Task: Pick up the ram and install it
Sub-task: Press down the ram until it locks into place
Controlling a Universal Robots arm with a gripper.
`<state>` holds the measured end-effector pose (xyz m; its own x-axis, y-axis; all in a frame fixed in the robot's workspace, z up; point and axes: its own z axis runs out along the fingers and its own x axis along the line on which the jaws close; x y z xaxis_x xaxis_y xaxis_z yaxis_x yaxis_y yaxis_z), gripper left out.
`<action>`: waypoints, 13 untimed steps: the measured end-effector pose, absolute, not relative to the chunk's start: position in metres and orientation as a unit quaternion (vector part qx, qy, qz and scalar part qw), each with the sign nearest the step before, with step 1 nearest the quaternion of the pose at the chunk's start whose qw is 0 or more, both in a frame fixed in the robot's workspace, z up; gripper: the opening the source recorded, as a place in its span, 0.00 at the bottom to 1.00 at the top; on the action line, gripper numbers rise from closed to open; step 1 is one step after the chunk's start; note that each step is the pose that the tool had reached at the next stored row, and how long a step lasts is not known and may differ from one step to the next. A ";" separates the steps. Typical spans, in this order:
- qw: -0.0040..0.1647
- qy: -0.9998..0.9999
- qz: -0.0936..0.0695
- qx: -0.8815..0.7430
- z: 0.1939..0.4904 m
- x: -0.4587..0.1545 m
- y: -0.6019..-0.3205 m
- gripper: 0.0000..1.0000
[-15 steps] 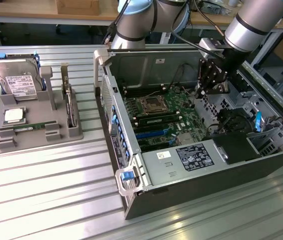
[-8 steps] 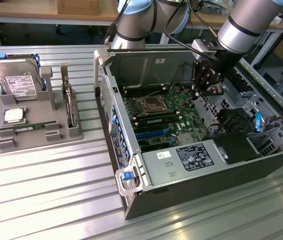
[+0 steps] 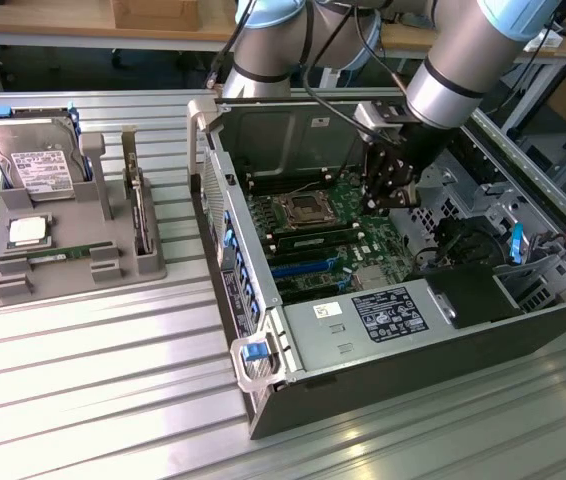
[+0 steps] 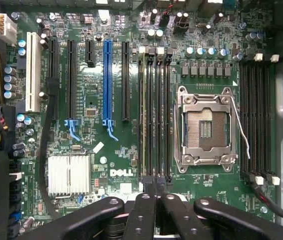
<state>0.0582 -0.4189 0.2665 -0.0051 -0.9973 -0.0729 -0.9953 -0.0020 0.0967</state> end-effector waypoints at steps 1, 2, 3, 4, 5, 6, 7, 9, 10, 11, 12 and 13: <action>0.008 -0.706 -0.060 0.705 0.265 0.058 -0.419 0.10; 0.008 -0.706 -0.060 0.705 0.264 0.058 -0.419 0.10; 0.008 -0.706 -0.060 0.705 0.262 0.056 -0.419 0.10; 0.008 -0.706 -0.060 0.705 0.259 0.055 -0.419 0.10; 0.008 -0.706 -0.060 0.705 0.256 0.055 -0.419 0.10; 0.008 -0.706 -0.060 0.706 0.252 0.055 -0.419 0.10; 0.009 -0.706 -0.060 0.706 0.248 0.055 -0.419 0.10; 0.009 -0.705 -0.060 0.706 0.240 0.055 -0.419 0.10; 0.009 -0.705 -0.060 0.706 0.238 0.055 -0.419 0.10; 0.009 -0.705 -0.060 0.706 0.236 0.055 -0.419 0.10; 0.009 -0.705 -0.060 0.706 0.234 0.055 -0.419 0.10; 0.009 -0.705 -0.060 0.706 0.233 0.055 -0.419 0.10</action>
<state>0.0551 -0.4190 0.2327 -0.0019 -0.9974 -0.0724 -0.9953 -0.0052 0.0968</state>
